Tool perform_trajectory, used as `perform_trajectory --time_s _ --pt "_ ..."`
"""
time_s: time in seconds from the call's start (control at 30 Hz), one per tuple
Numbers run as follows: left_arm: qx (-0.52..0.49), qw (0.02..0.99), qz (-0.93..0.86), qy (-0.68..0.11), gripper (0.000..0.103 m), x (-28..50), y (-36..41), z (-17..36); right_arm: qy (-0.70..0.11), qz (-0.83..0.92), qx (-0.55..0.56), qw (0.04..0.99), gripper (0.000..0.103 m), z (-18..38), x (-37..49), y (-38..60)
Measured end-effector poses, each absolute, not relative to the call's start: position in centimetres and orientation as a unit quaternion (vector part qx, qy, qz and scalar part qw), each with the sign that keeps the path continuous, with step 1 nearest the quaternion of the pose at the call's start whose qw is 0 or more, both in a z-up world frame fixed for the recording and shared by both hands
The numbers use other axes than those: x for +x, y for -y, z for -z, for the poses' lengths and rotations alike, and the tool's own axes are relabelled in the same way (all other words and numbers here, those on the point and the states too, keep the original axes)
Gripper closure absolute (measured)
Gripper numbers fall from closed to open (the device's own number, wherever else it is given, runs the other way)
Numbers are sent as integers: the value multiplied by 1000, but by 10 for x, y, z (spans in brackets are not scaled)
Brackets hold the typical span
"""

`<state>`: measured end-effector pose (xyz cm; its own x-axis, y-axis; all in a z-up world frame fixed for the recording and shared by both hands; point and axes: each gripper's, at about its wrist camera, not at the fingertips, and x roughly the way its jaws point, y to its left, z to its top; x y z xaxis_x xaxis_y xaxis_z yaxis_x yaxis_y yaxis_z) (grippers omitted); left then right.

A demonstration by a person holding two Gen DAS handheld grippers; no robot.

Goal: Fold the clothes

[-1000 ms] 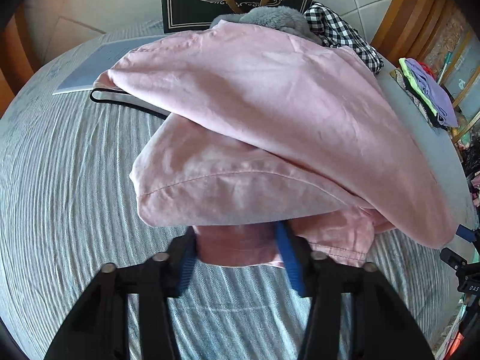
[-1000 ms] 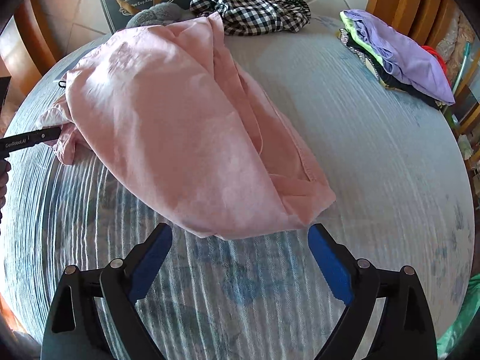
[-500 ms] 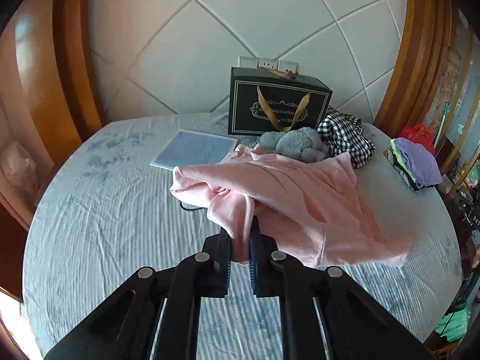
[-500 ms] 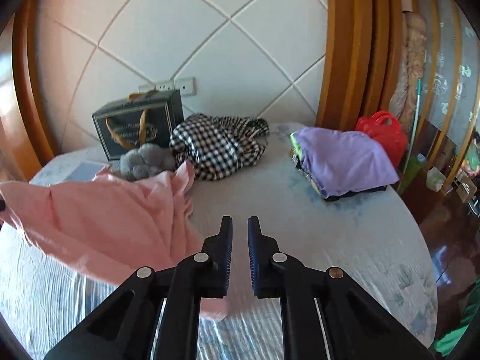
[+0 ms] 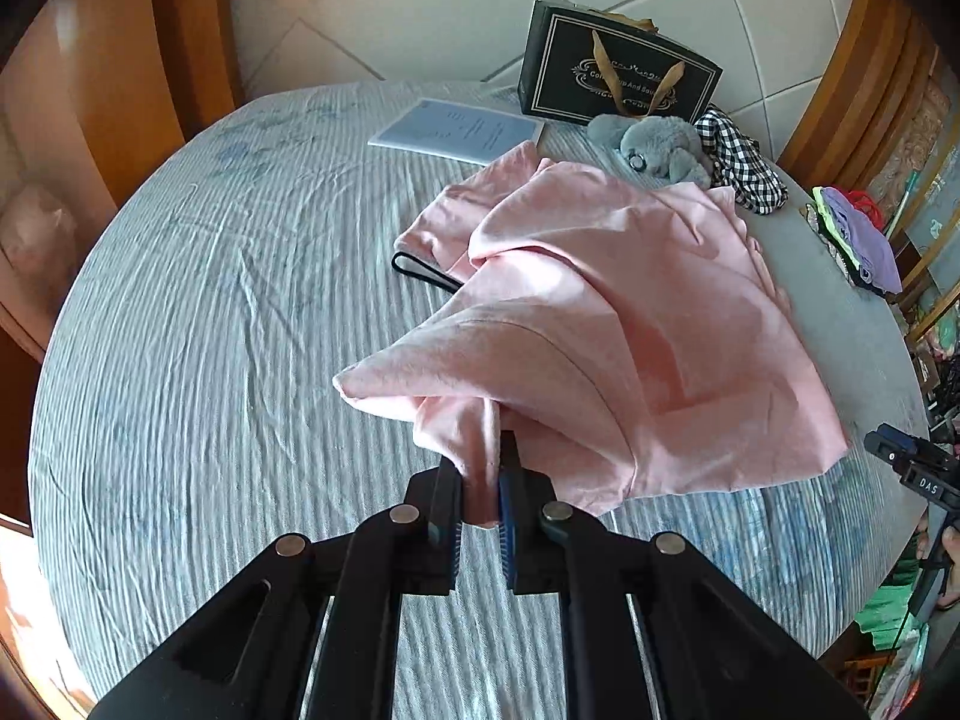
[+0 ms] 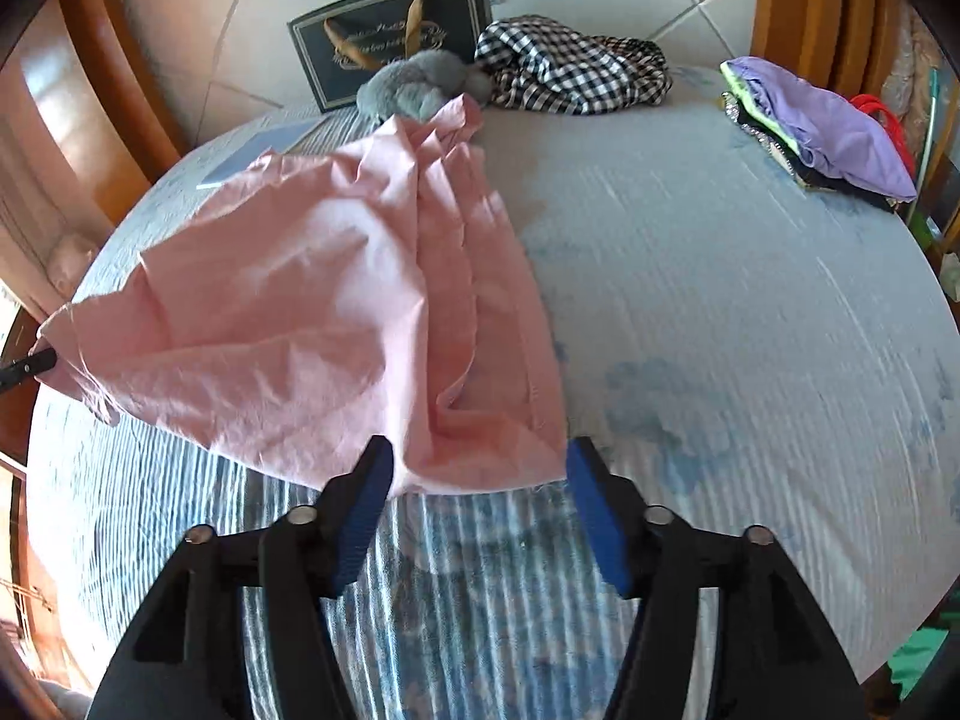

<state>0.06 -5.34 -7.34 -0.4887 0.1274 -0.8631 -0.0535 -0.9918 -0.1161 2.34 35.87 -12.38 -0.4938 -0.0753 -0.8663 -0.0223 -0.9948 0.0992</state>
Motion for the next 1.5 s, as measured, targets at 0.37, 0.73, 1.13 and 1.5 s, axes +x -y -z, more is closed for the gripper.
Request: perform_trajectory --time_s 0.37,0.73,1.13,1.5 --pt "-545 79 -834 46 95 4 54 93 -26 833 553 24 85 163 -6 -334" --pt "-397 97 -911 55 98 -51 52 -68 -18 947 313 -73 98 -30 -56 -380" --pt "-386 147 -910 34 98 -15 32 -69 16 949 295 -105 99 -88 13 -430" --pt "-465 92 -879 47 98 -5 50 16 98 886 453 -26 88 73 -14 -424"
